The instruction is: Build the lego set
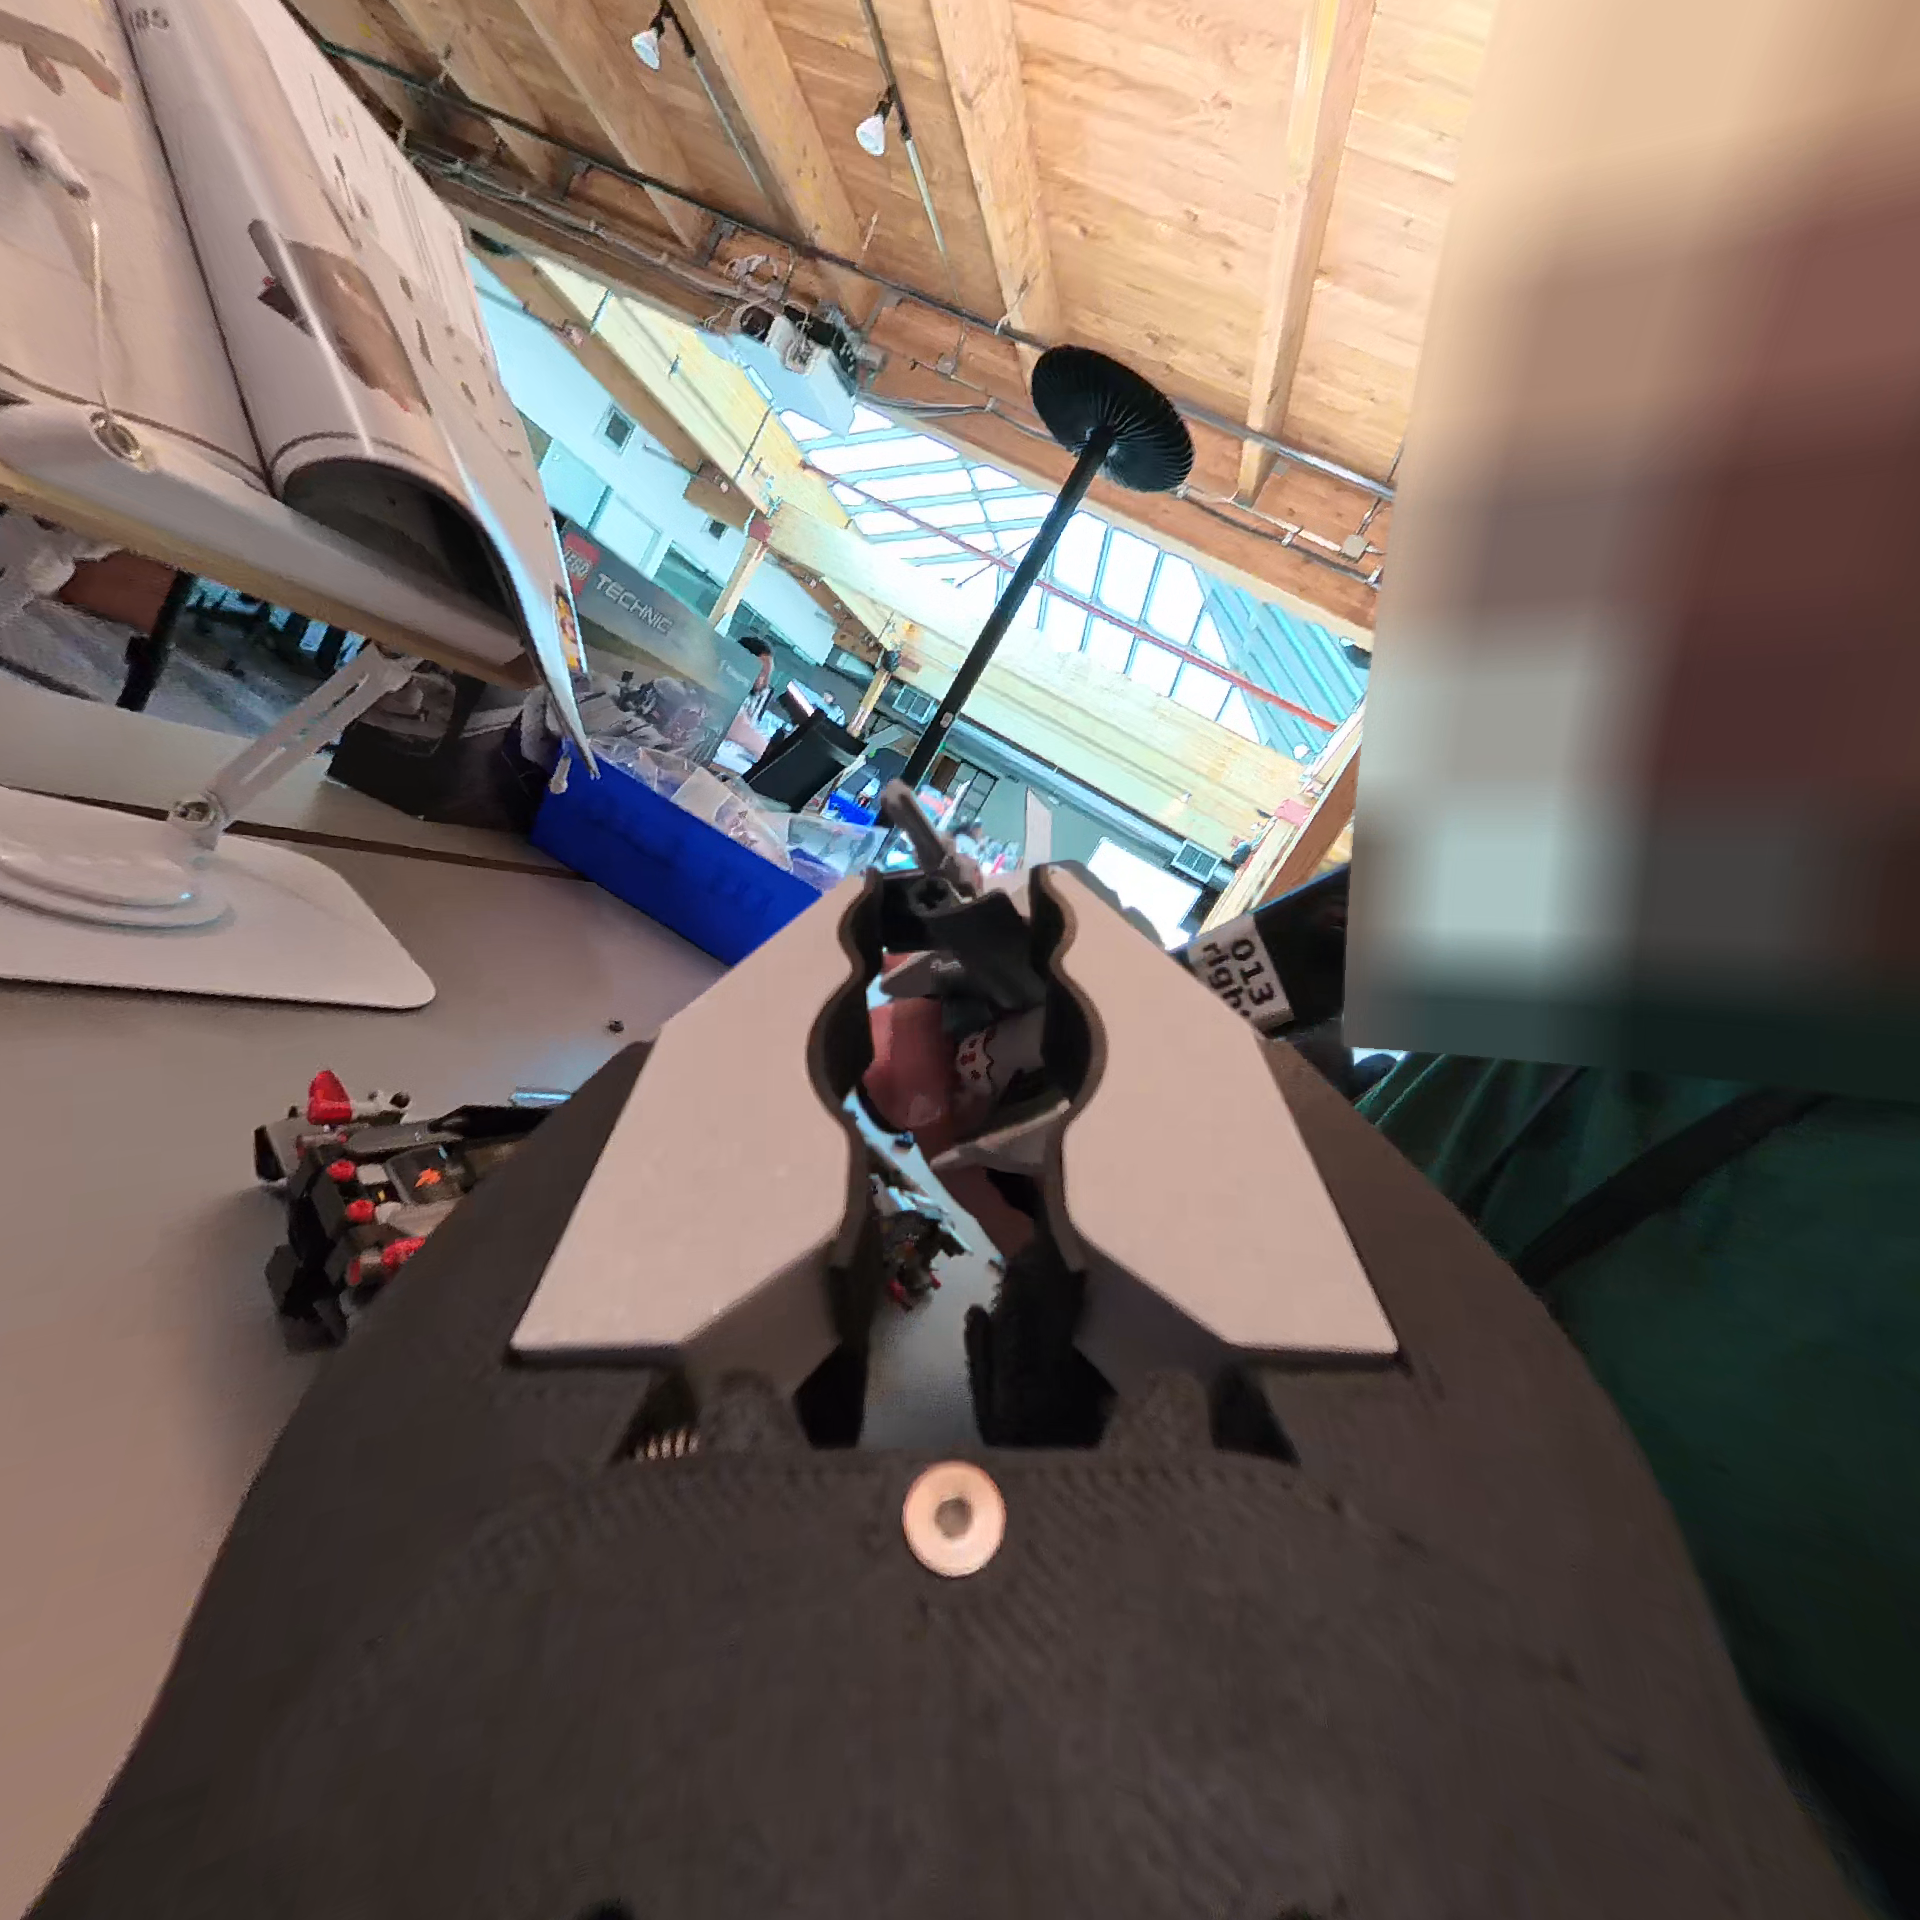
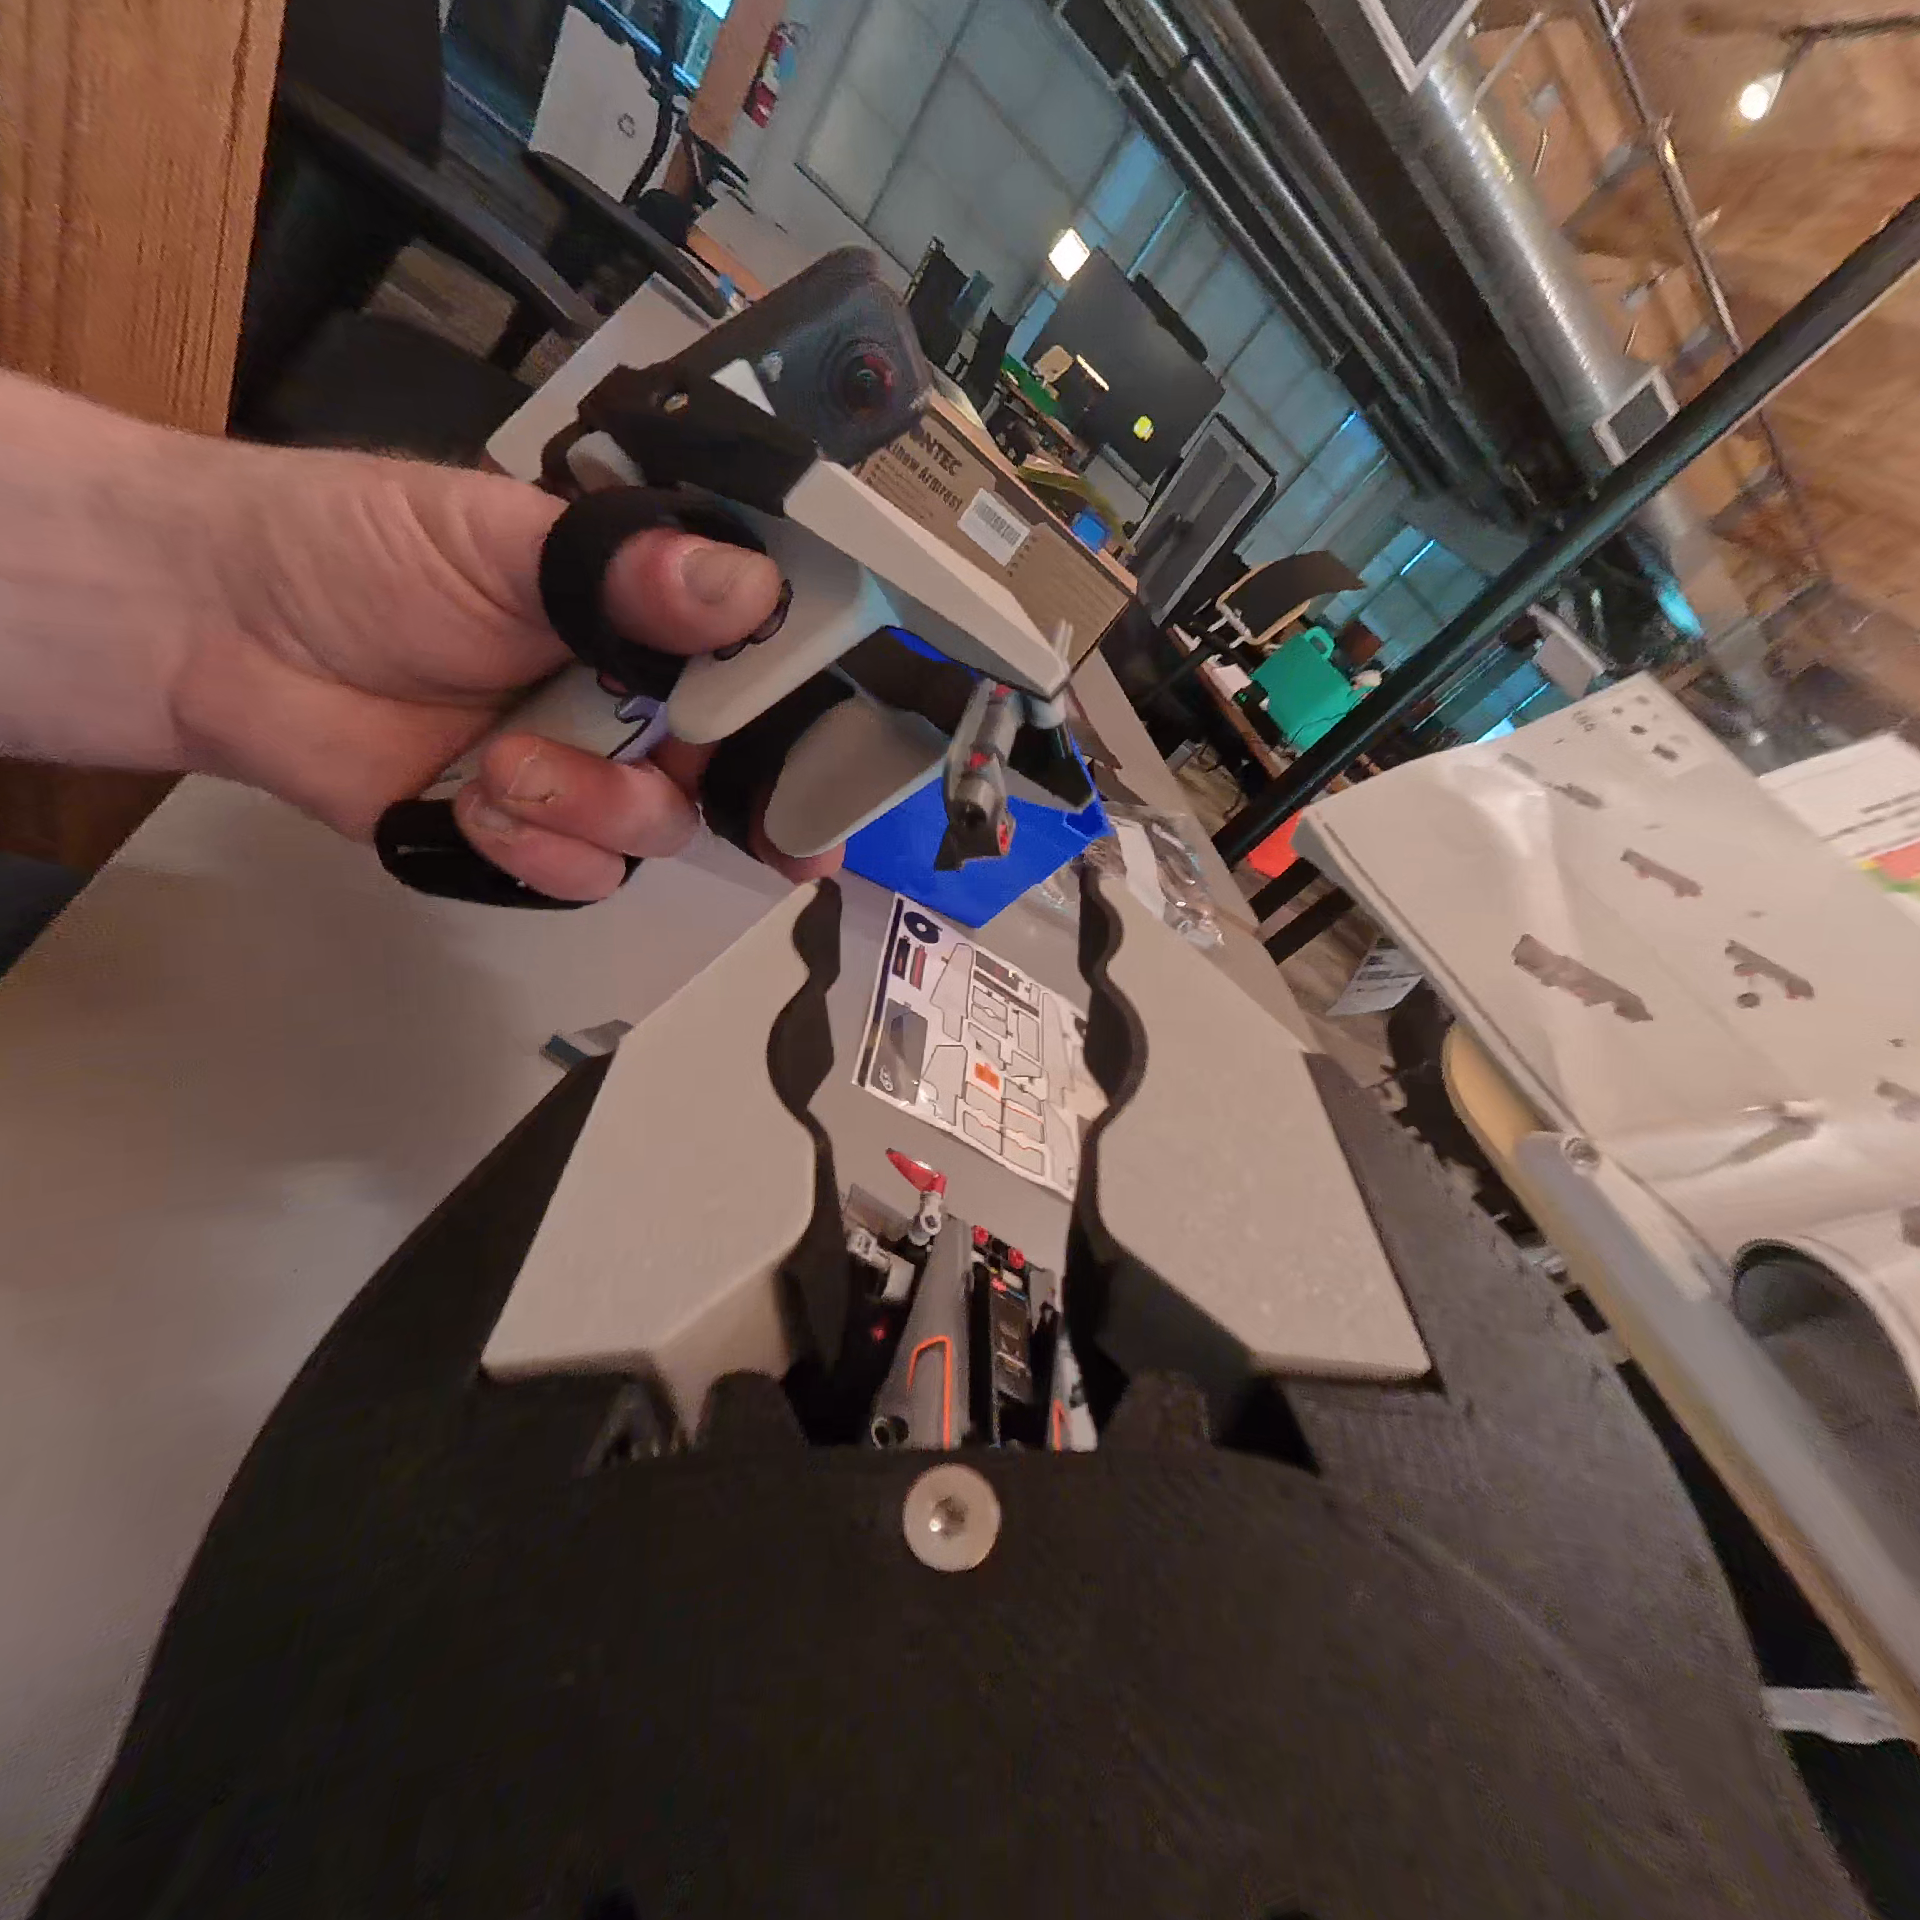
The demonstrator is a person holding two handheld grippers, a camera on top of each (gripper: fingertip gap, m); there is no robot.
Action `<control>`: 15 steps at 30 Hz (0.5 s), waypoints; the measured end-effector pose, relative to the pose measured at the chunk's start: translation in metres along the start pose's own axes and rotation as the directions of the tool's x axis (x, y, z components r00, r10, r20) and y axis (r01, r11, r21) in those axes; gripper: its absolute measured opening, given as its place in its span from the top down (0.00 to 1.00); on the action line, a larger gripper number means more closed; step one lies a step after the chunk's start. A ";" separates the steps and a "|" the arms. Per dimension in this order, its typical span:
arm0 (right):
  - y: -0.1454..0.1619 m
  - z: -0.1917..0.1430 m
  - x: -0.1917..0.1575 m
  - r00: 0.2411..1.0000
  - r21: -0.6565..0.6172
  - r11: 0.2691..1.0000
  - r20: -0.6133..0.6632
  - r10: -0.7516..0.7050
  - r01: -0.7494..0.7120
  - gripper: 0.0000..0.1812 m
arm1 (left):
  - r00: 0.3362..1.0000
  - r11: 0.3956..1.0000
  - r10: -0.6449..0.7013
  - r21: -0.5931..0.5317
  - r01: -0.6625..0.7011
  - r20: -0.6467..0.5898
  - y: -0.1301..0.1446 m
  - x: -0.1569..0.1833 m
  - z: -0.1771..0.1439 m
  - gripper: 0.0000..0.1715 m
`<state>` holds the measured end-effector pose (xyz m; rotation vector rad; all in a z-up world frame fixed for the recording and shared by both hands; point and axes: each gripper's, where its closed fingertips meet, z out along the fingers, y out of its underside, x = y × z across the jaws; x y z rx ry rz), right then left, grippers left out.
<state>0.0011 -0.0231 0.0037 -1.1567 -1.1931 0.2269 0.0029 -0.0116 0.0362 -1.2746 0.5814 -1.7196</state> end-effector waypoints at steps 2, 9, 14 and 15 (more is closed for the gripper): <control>-0.004 0.000 0.000 0.997 -0.002 0.998 -0.046 -0.069 0.069 0.76 | 1.000 0.999 0.003 -0.035 -0.002 0.019 0.005 -0.002 0.001 0.85; -0.001 0.004 -0.001 0.967 -0.085 0.974 -0.129 -0.218 0.208 0.93 | 0.995 0.996 -0.085 -0.039 0.083 -0.054 0.017 0.003 0.006 0.85; -0.005 0.003 0.004 0.948 -0.113 0.965 -0.188 -0.256 0.238 0.94 | 0.990 0.993 -0.115 -0.027 0.113 -0.082 0.016 0.003 0.006 0.82; -0.005 0.002 0.004 0.946 -0.115 0.963 -0.191 -0.262 0.243 0.94 | 0.990 0.993 -0.117 -0.024 0.116 -0.077 0.016 0.001 0.005 0.81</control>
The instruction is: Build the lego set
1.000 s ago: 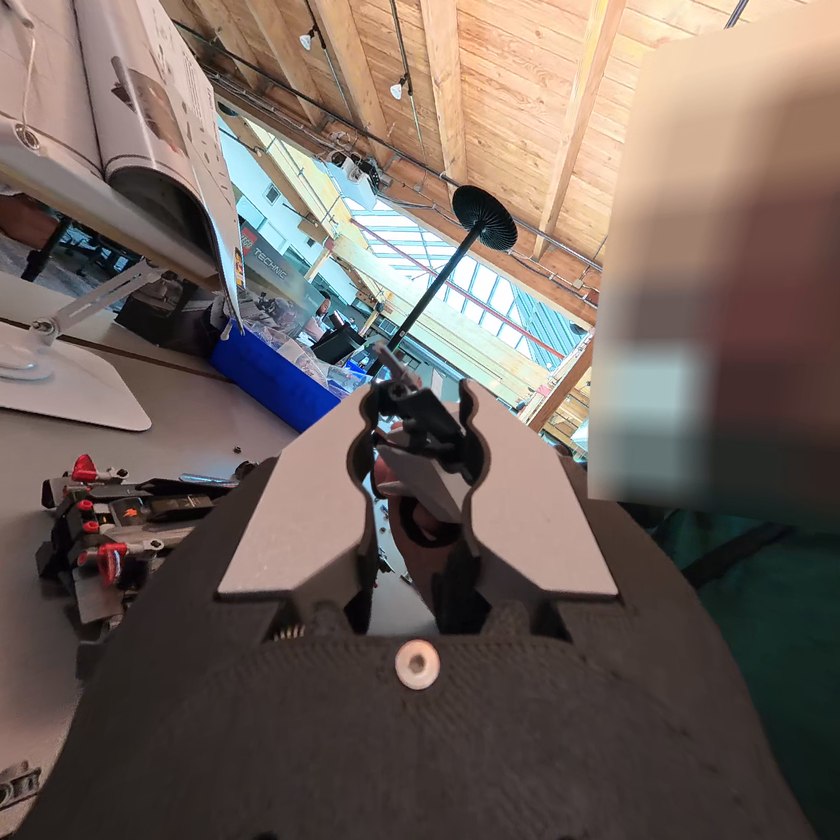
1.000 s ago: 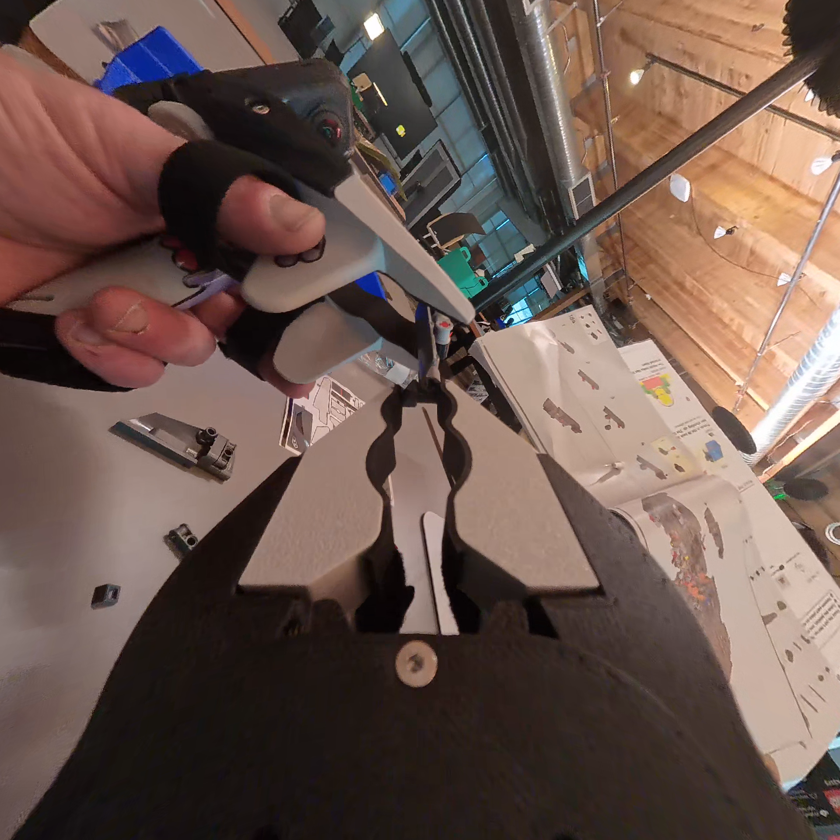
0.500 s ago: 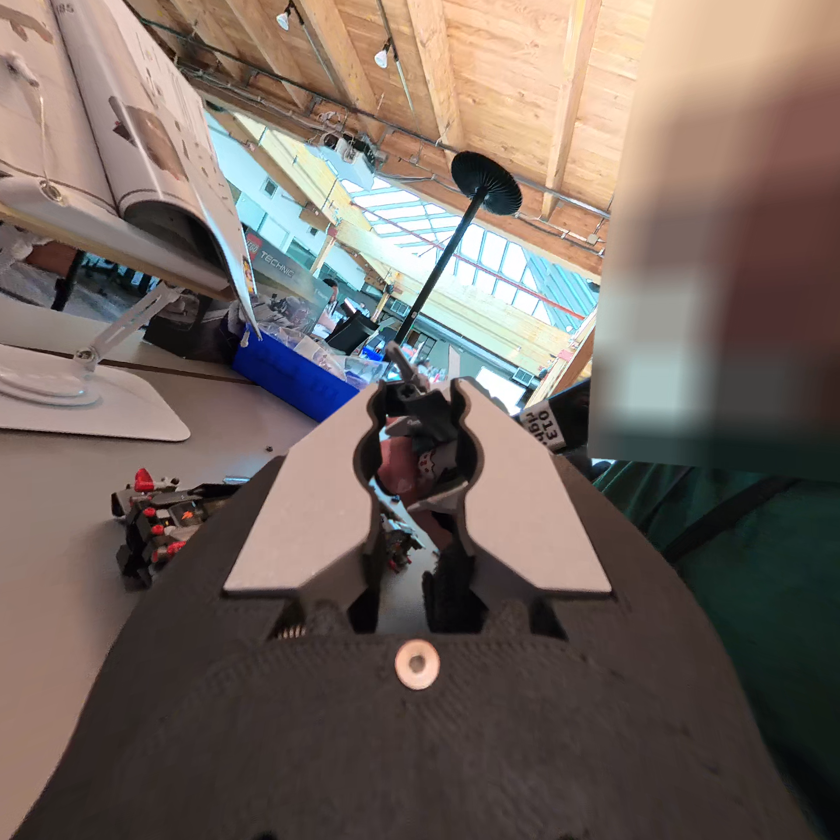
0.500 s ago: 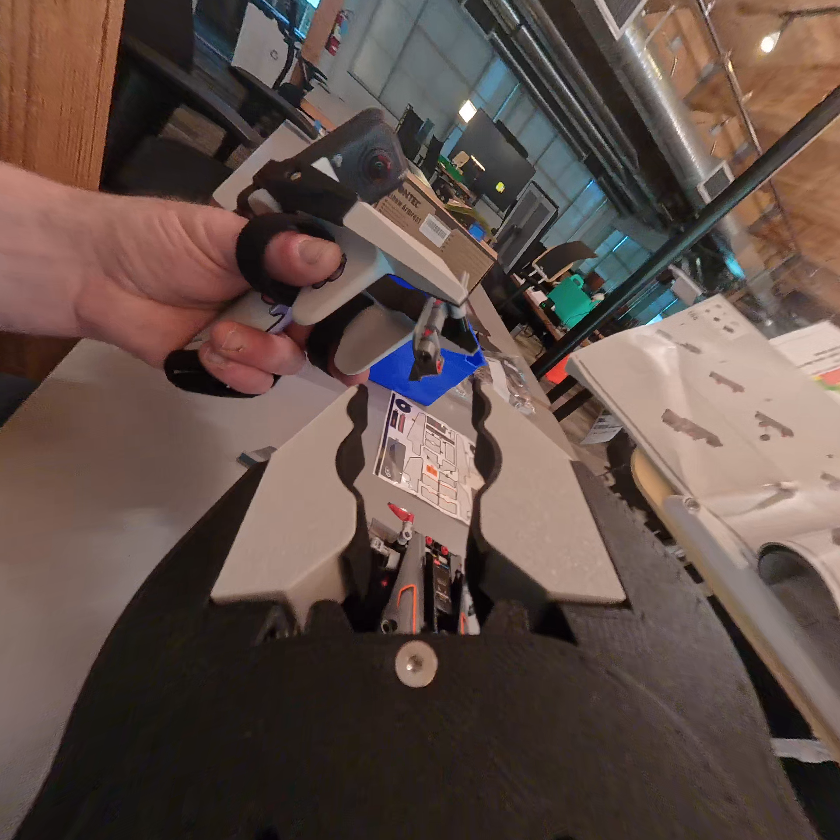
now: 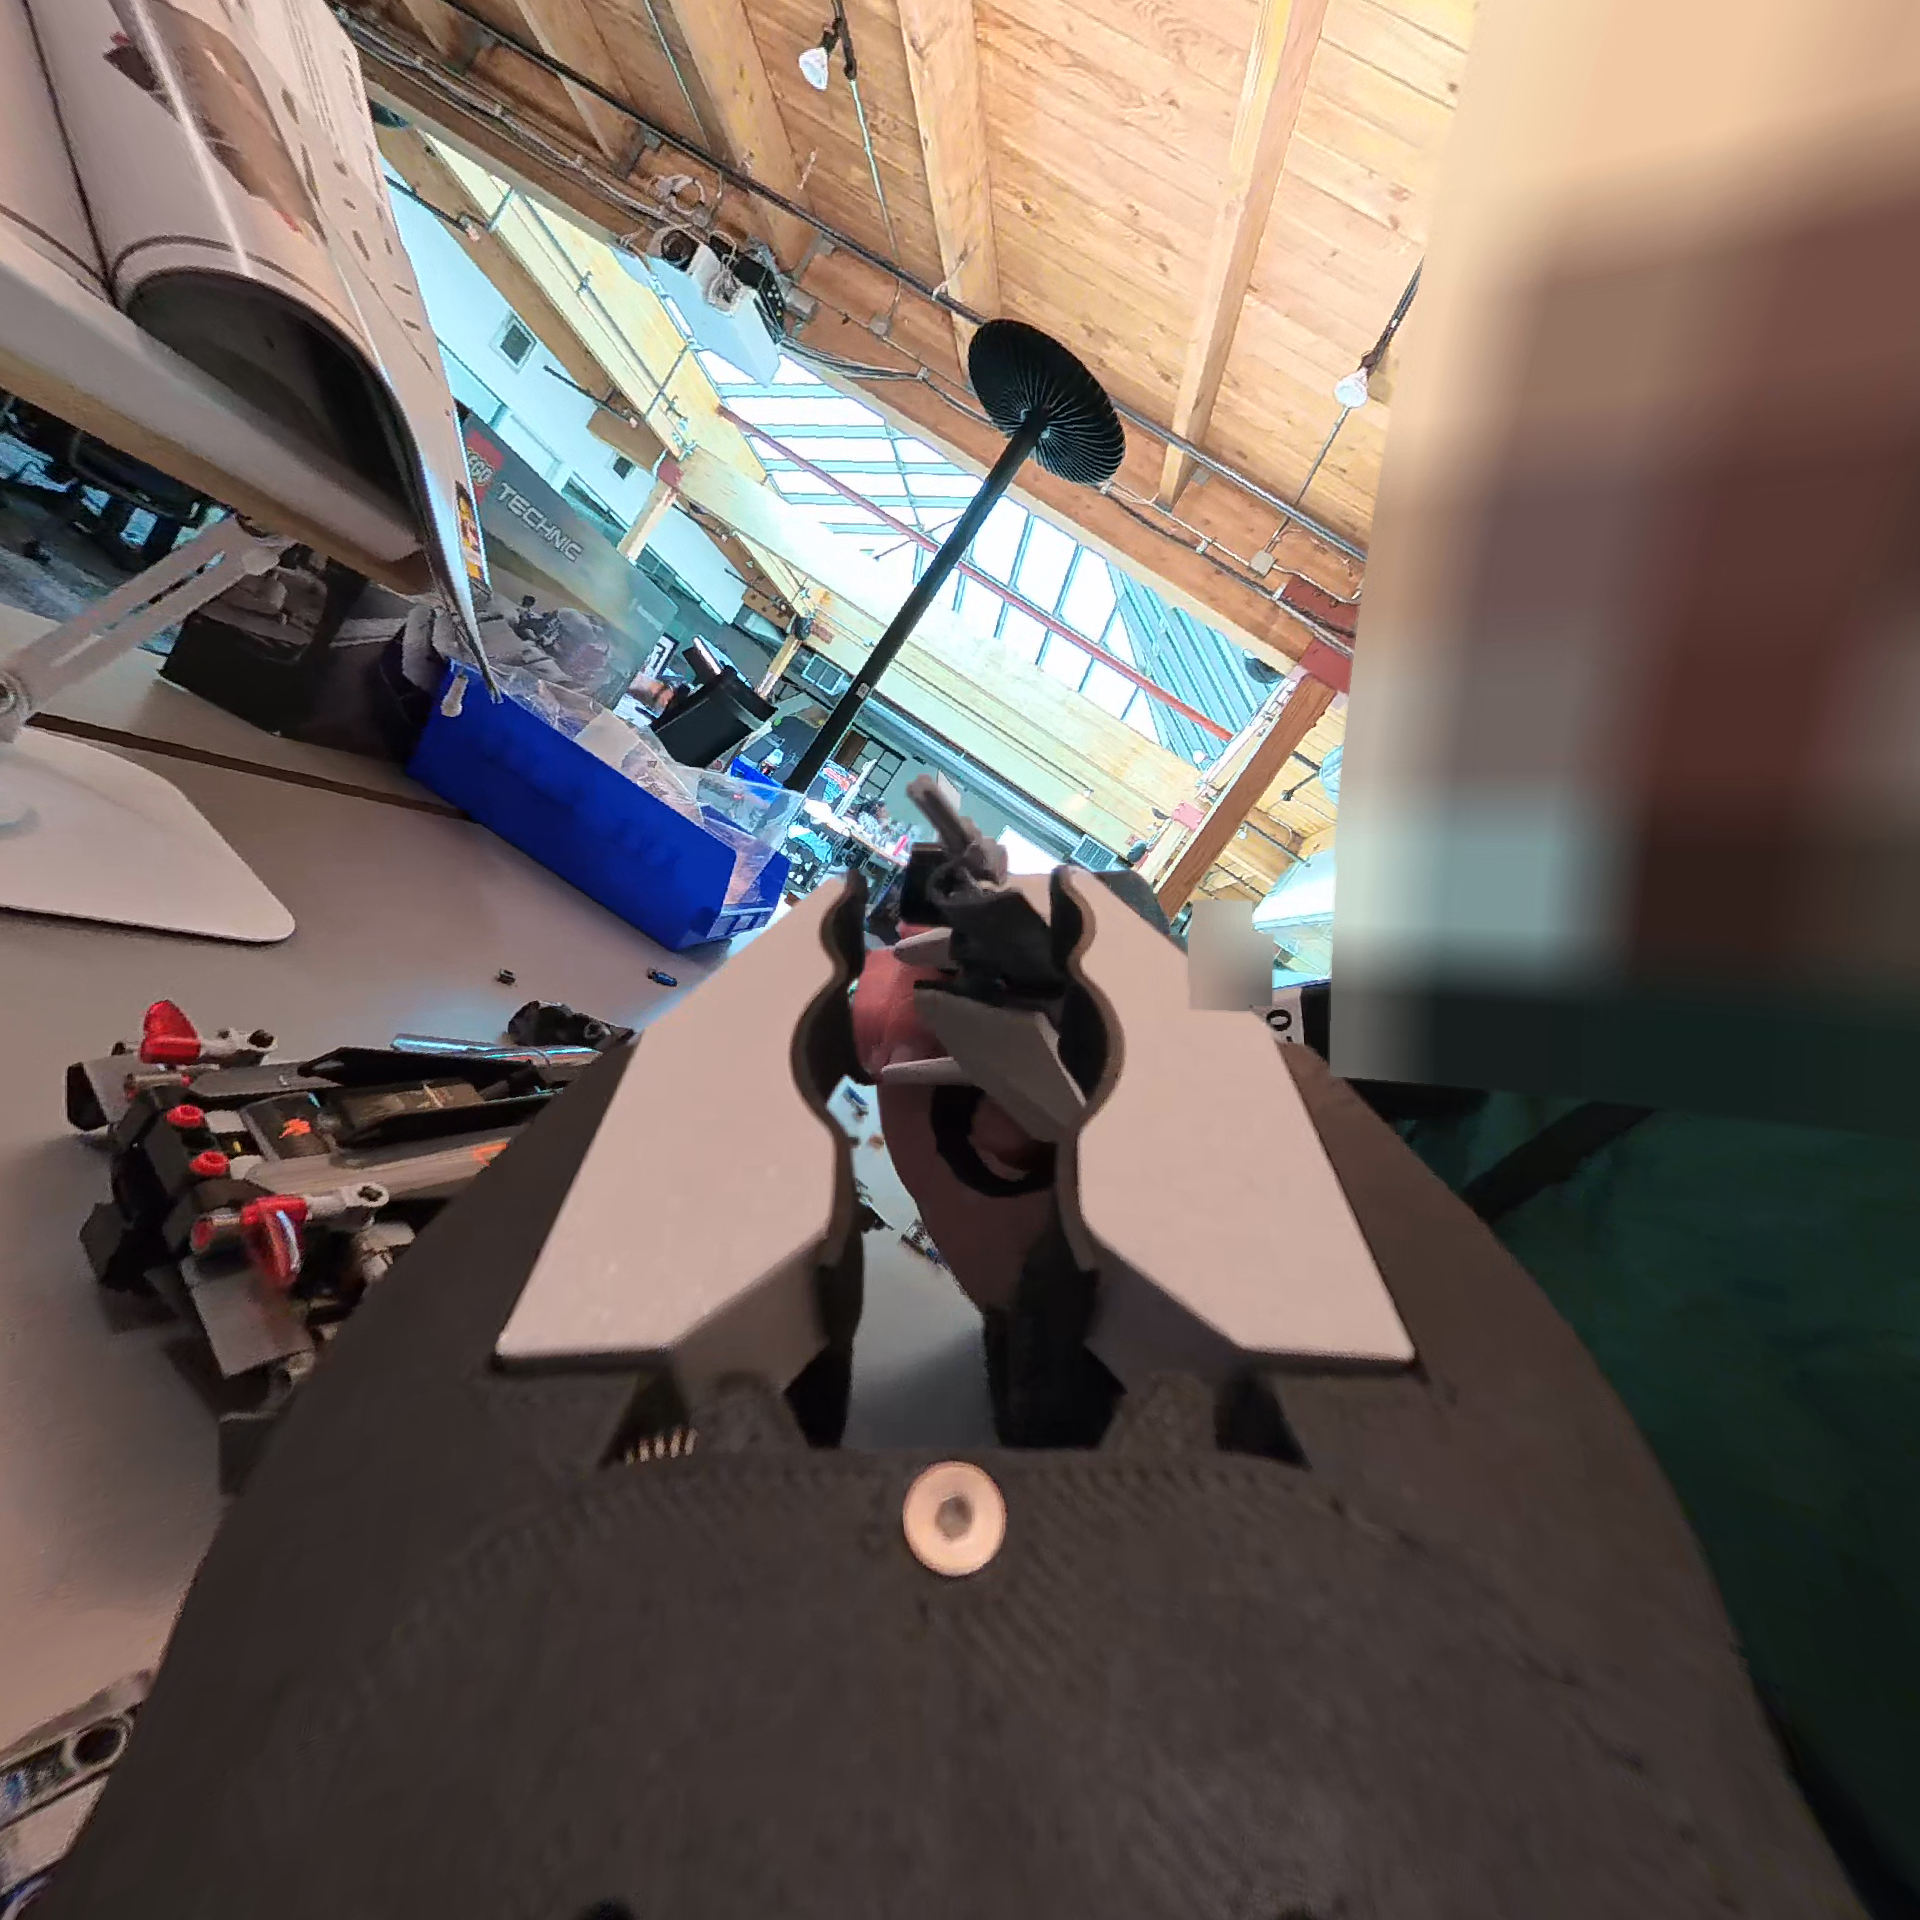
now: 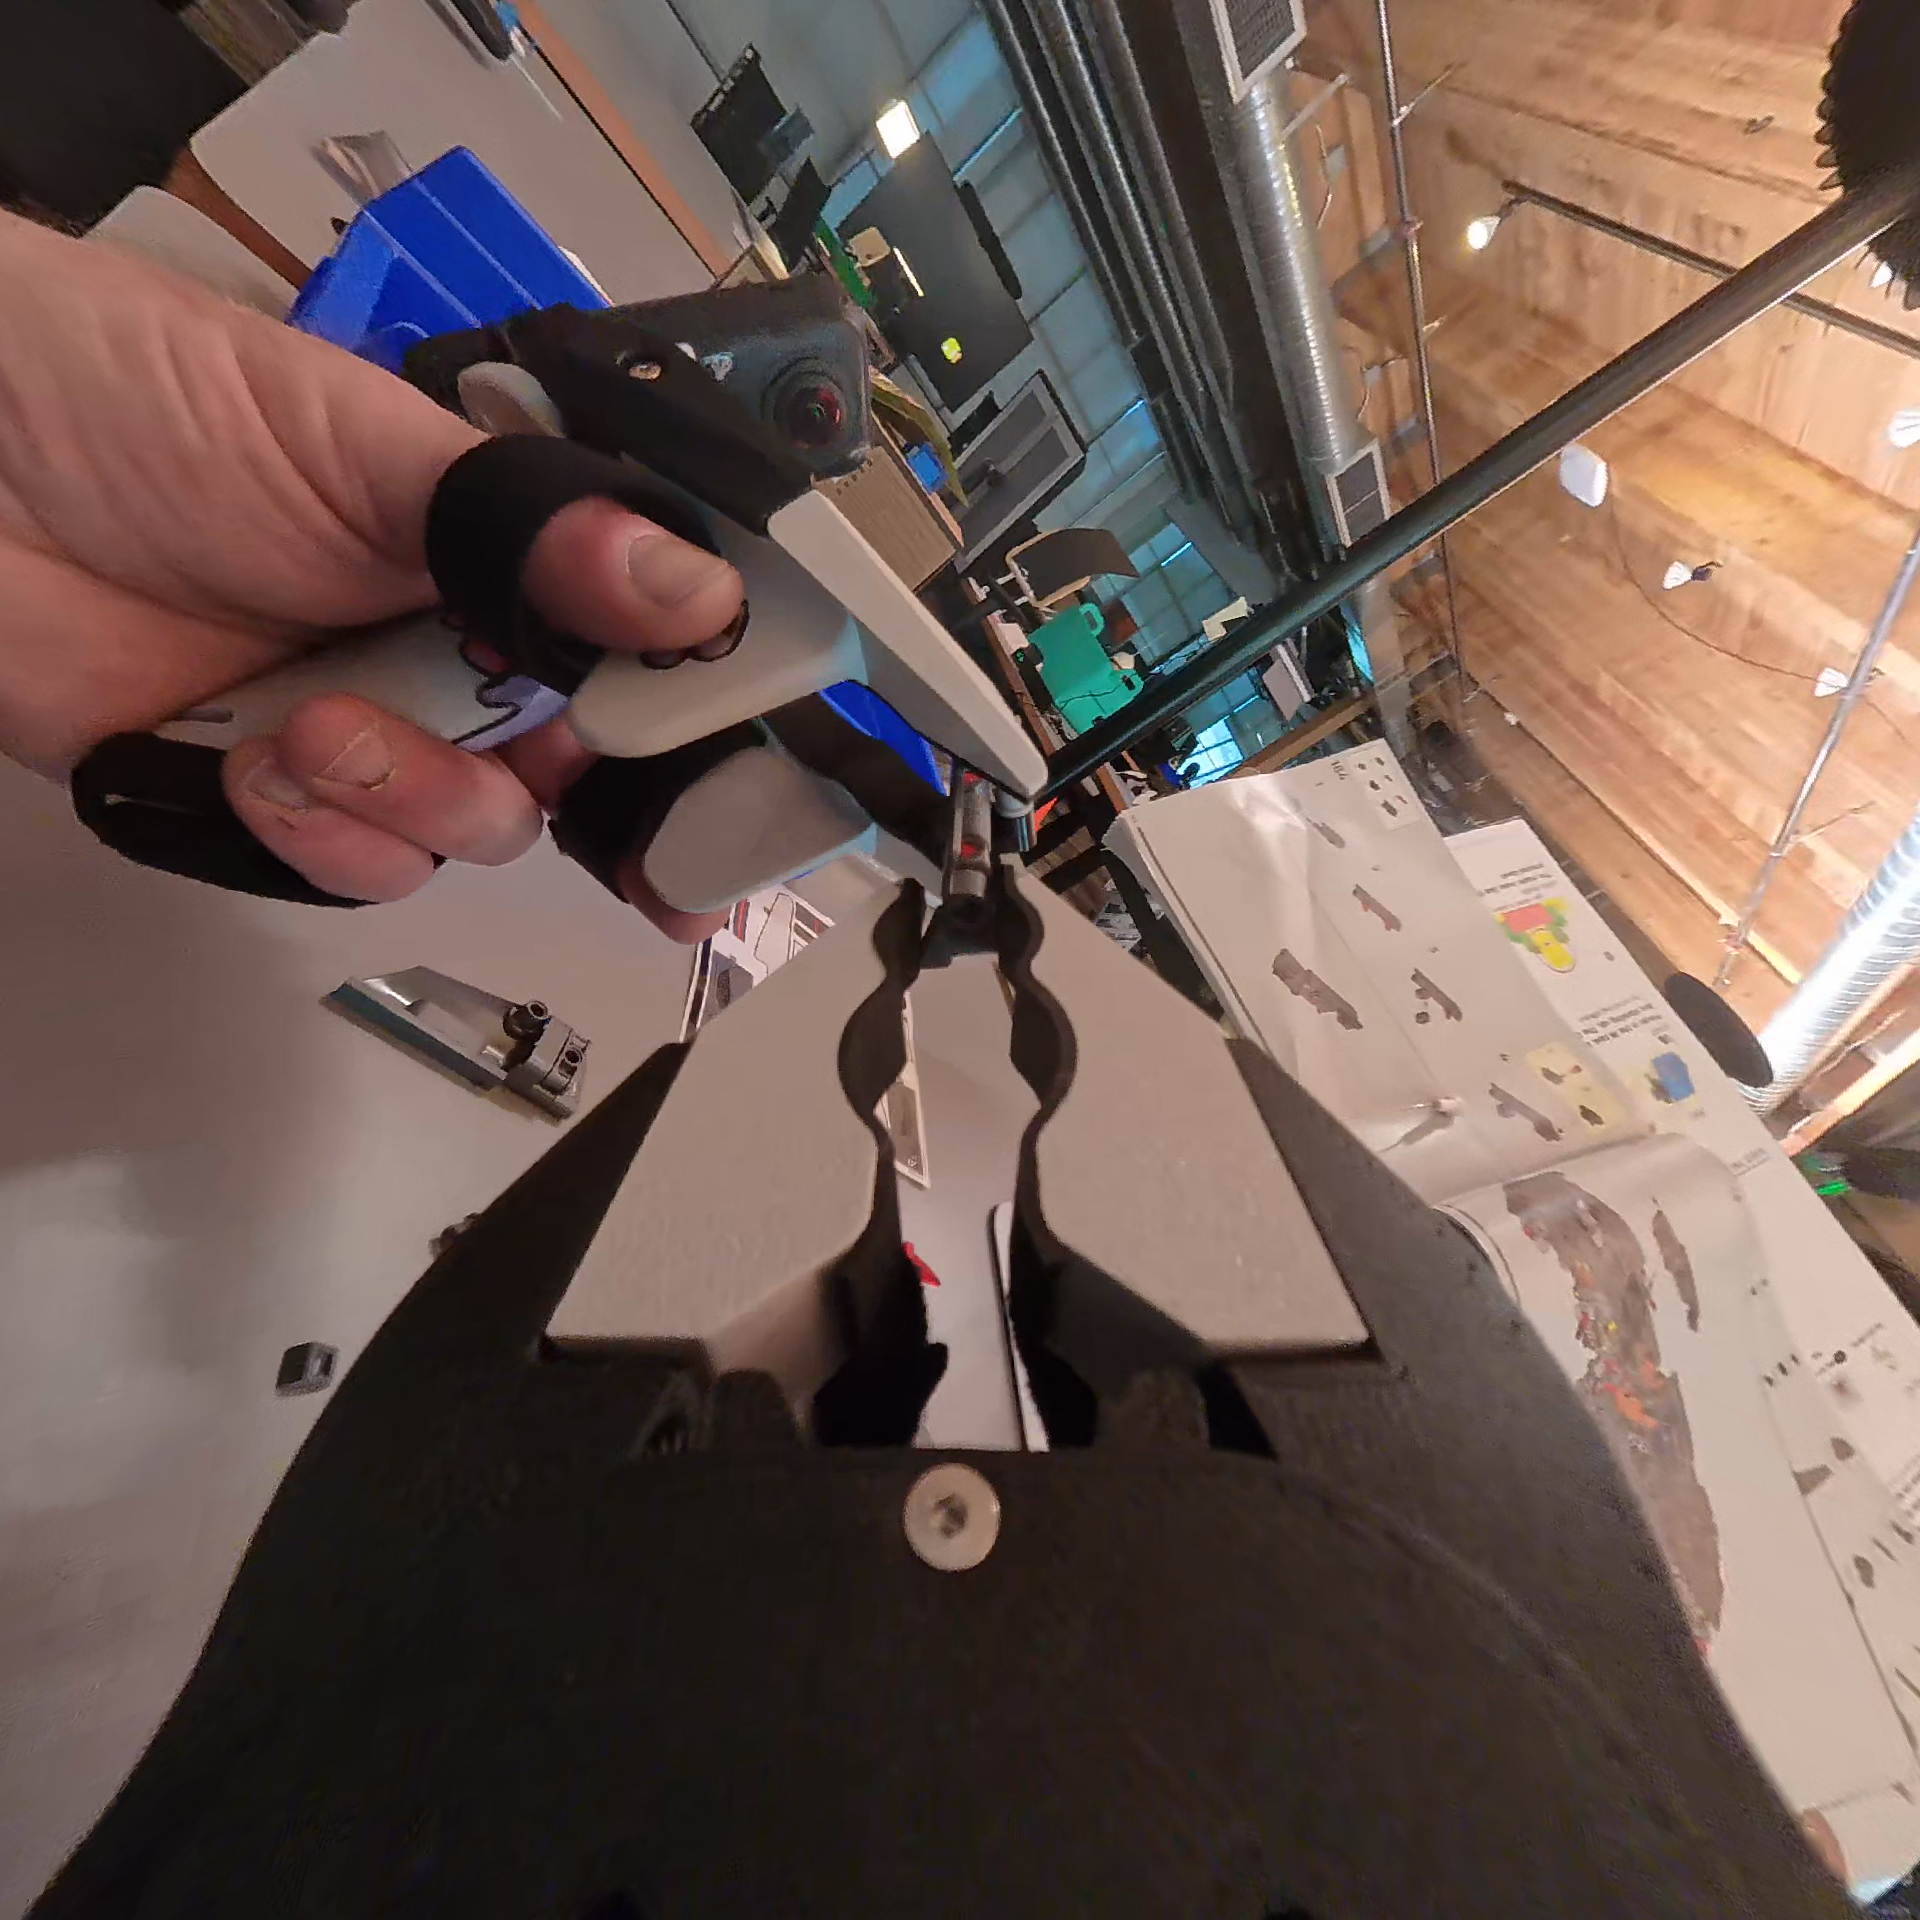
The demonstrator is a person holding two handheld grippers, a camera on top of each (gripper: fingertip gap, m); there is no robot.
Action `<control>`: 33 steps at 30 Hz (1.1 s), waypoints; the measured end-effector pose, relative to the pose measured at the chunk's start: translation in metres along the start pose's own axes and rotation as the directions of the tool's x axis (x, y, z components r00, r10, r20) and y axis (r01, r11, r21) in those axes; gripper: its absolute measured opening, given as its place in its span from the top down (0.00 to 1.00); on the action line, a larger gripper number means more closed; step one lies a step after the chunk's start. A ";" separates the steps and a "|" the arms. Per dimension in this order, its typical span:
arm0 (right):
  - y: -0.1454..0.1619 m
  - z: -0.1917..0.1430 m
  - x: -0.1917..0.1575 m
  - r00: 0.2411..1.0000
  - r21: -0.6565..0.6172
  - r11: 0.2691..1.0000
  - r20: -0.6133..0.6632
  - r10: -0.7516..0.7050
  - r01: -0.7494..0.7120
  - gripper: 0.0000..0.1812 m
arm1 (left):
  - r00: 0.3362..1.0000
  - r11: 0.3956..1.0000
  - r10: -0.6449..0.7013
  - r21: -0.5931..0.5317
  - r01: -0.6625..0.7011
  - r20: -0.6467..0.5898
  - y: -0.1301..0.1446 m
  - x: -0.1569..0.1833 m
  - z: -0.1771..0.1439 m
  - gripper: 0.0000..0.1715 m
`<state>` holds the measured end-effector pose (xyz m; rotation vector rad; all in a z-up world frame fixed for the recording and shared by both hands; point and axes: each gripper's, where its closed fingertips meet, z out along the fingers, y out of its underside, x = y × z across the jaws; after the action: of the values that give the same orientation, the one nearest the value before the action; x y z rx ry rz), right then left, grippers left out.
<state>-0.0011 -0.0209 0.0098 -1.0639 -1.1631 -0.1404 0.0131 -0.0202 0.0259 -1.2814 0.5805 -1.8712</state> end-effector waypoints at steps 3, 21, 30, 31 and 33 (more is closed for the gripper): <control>0.000 -0.001 0.004 1.000 0.003 1.000 -0.012 0.006 -0.006 0.94 | 1.000 1.000 0.011 0.028 -0.012 0.019 -0.005 -0.002 -0.006 0.79; 0.011 0.004 -0.004 0.991 0.003 0.992 0.052 0.127 -0.127 0.94 | 0.989 0.995 0.099 -0.015 -0.098 0.106 -0.008 -0.009 -0.021 0.79; 0.012 0.006 -0.007 0.981 0.009 0.984 0.080 0.179 -0.181 0.94 | 0.987 0.993 0.115 -0.020 -0.114 0.116 -0.008 -0.011 -0.022 0.79; 0.012 0.006 -0.007 0.979 0.010 0.982 0.081 0.186 -0.188 0.94 | 0.986 0.993 0.118 -0.023 -0.116 0.119 -0.008 -0.012 -0.021 0.79; 0.013 0.005 -0.005 0.977 0.011 0.980 0.083 0.198 -0.200 0.94 | 0.985 0.993 0.122 -0.022 -0.120 0.123 -0.008 -0.013 -0.022 0.79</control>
<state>0.0002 -0.0124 -0.0021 -1.1710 -1.1213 0.0719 -0.0072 -0.0063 0.0165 -1.3320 0.5933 -1.6781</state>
